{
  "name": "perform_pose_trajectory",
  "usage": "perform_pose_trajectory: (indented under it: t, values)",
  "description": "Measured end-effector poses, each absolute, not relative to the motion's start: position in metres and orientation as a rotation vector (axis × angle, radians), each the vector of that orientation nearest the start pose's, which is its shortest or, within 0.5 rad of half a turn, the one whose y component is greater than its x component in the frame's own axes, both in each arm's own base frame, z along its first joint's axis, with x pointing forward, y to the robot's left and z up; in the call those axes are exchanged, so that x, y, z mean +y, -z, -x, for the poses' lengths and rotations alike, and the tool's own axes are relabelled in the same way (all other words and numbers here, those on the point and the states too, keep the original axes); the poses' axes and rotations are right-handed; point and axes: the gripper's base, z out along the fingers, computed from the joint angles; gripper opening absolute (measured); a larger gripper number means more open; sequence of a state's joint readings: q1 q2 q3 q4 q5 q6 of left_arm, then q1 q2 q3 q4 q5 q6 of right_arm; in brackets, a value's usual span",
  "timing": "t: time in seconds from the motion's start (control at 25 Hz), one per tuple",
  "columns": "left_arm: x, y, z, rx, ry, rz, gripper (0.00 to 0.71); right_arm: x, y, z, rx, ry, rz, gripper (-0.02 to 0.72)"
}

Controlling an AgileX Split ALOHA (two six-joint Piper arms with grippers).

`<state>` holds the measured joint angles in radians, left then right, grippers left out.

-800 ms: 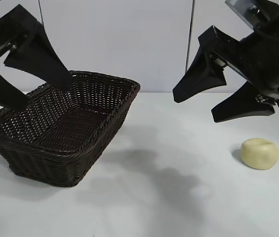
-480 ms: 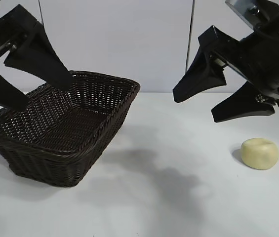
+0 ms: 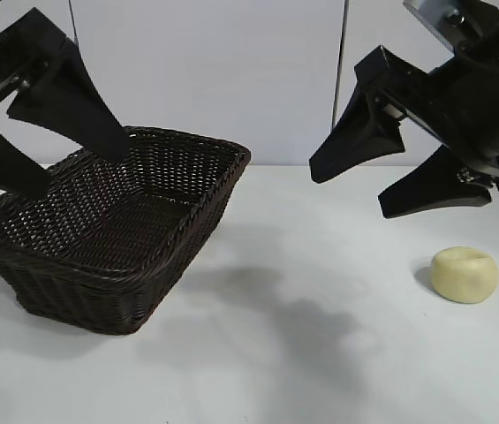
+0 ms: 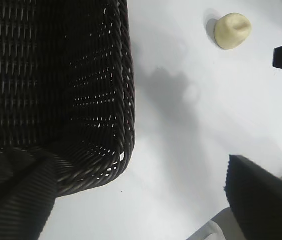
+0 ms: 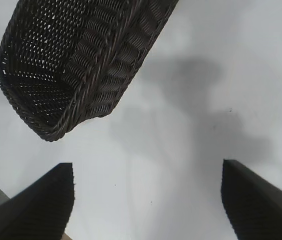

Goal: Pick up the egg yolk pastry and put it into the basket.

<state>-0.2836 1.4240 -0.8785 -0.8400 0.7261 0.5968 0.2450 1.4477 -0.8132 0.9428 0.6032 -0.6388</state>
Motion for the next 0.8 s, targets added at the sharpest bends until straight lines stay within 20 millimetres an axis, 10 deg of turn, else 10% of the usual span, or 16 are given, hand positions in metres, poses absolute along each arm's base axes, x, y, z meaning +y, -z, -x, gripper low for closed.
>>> perform_pose_trajectory:
  t: [0.52,0.8]
  values:
    - [-0.1184,-0.2515,-0.2562,2.493,0.768,-0.394,0.658,0.1078,-0.2314,-0.2590,2.512,-0.783,0.245,0.582]
    - [-0.1156,-0.2494,-0.2563,2.605,0.835,-0.002,0.658,0.1078,-0.2314,-0.2590,2.512,-0.783,0.245,0.582]
